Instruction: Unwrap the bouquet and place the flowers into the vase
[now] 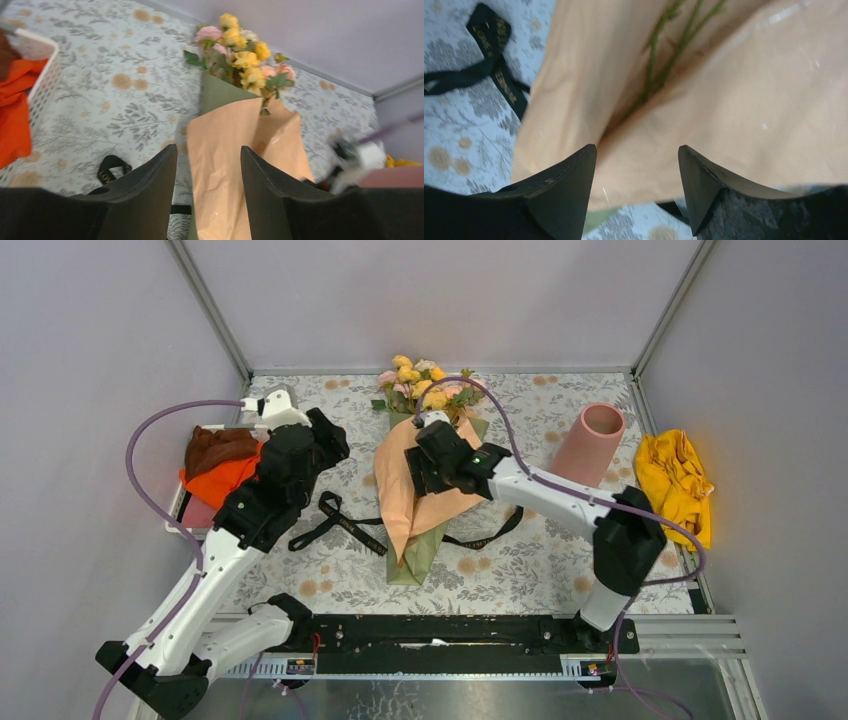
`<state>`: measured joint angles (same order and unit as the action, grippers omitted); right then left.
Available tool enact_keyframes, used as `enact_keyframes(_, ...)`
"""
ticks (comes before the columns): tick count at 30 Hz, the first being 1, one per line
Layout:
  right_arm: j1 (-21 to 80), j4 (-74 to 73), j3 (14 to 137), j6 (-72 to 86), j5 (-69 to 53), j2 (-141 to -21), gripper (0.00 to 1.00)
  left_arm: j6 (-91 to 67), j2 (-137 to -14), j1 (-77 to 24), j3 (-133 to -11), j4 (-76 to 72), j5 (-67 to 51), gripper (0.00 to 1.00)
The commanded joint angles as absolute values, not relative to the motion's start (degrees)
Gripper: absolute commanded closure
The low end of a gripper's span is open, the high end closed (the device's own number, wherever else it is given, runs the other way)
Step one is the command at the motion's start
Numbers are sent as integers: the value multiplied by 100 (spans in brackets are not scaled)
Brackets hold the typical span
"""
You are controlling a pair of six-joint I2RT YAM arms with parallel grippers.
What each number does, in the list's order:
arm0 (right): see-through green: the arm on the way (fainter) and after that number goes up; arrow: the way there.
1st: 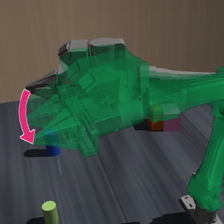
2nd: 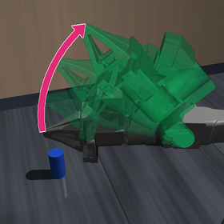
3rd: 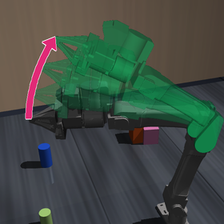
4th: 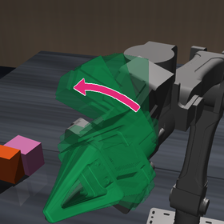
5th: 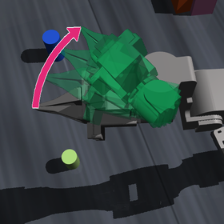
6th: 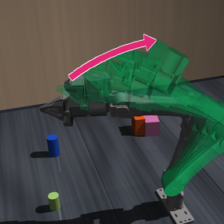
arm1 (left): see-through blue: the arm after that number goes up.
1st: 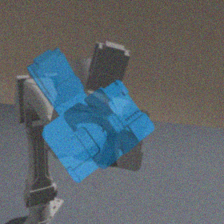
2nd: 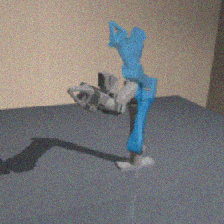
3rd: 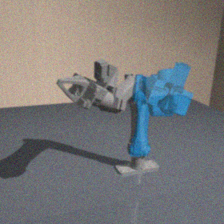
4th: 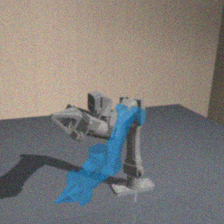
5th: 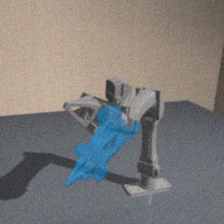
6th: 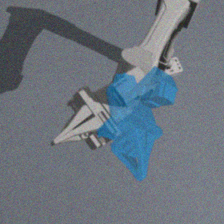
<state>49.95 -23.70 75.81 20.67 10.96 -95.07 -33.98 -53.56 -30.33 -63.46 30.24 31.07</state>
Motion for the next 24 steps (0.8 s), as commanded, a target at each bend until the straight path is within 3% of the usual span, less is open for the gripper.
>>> enact_keyframes(1, 5027, -2282, 8525, 2009, 846, -10330, 32, -3048, -5142, -3039, -6264, 2157, 2265, 44)
enact_keyframes(8, 5027, -2195, 8970, 1942, 825, -11121, 33, -2959, -4869, -3041, -6227, 2214, 2062, 44)
enact_keyframes(15, 5011, -1666, 8236, 1907, 705, -10593, 32, -2904, -4895, -3040, -6173, 2160, 2031, 44)
enact_keyframes(24, 4906, -2287, 7444, 2049, 1705, -9837, 30, -2766, -5226, -3041, -6363, 2031, 1956, 44)
